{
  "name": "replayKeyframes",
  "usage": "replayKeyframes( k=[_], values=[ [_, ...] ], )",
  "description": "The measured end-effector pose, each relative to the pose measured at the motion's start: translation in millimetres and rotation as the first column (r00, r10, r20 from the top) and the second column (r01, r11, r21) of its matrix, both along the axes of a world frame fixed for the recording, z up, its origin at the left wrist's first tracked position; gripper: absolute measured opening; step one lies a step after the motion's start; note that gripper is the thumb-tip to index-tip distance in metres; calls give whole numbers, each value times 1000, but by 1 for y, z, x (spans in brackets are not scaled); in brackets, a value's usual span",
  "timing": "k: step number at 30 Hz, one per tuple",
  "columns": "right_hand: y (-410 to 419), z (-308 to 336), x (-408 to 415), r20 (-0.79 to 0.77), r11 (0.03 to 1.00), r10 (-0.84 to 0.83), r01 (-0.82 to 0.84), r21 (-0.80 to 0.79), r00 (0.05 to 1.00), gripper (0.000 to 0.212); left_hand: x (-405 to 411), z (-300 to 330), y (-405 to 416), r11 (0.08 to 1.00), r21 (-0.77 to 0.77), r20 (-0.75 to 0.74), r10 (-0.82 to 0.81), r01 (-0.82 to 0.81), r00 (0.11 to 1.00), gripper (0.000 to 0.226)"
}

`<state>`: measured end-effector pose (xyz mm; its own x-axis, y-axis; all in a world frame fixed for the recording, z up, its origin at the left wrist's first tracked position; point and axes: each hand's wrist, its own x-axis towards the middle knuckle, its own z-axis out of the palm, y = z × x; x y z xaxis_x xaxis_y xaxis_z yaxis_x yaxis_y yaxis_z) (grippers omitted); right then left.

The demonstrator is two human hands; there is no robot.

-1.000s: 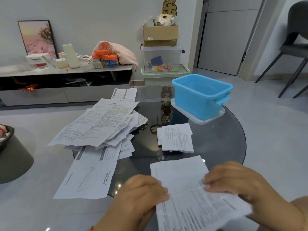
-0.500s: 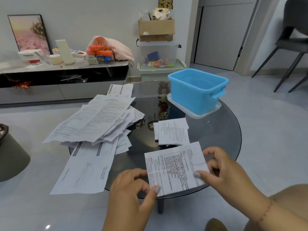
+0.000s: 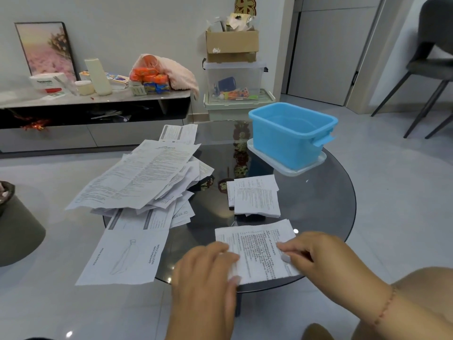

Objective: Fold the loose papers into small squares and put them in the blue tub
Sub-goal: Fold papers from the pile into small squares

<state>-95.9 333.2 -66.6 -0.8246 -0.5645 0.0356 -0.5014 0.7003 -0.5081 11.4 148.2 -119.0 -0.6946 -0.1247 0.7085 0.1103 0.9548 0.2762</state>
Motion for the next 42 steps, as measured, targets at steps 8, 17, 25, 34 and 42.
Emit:
replayKeyframes(
  k=[8,17,25,34,42],
  values=[
    [-5,8,22,-205,998,64,-59,32,977,54,-12,-12,13,935,-318,46,-151,158,987,56],
    [13,1,-5,-251,865,450,-349,361,857,75,-11,-9,-3,960,-117,-5,-257,255,966,34],
    [13,10,2,-277,861,493,-509,17,825,13,3,6,-9,969,178,206,-205,169,957,13],
    [-1,9,6,76,963,134,-112,-245,988,21,4,13,-5,900,432,200,-161,61,966,18],
    [-14,1,6,90,973,-33,53,-225,995,43,-2,21,6,838,531,237,-6,-124,971,32]
  ],
)
